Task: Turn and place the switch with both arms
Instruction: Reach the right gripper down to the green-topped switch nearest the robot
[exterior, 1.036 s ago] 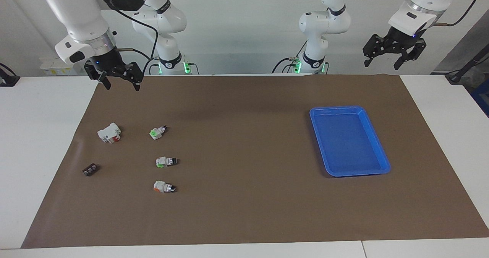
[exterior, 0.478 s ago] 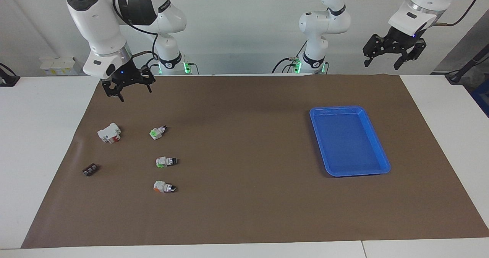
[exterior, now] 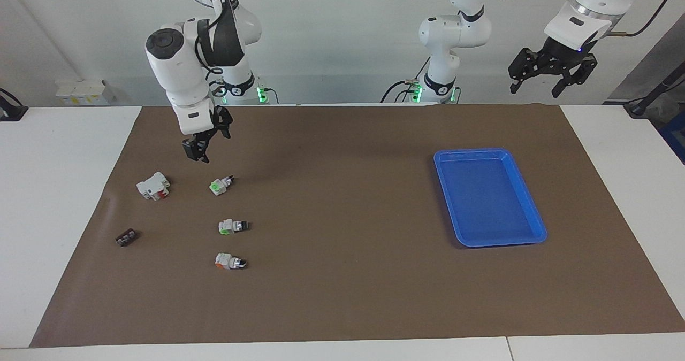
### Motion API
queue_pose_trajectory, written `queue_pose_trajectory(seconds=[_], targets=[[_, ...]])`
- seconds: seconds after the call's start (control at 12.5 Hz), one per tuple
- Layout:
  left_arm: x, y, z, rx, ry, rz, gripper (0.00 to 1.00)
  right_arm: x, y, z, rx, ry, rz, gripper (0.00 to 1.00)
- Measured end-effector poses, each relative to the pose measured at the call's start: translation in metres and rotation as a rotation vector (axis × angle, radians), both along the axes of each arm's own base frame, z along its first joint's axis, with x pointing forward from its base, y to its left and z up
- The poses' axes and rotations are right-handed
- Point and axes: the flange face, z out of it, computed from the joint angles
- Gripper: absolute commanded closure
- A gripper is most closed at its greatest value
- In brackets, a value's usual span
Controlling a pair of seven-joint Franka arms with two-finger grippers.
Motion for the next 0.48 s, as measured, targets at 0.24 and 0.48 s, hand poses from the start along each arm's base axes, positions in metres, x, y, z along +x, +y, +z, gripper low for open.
queue_pose_trajectory(seconds=[0.24, 0.48], targets=[[0.000, 0.000, 0.000, 0.000, 0.000, 0.000, 0.00, 0.013, -0.032, -0.048, 0.009, -0.036, 0.306, 0.00], [0.000, 0.000, 0.000, 0.000, 0.000, 0.000, 0.00, 0.023, -0.029, -0.089, -0.002, -0.087, 0.527, 0.00]])
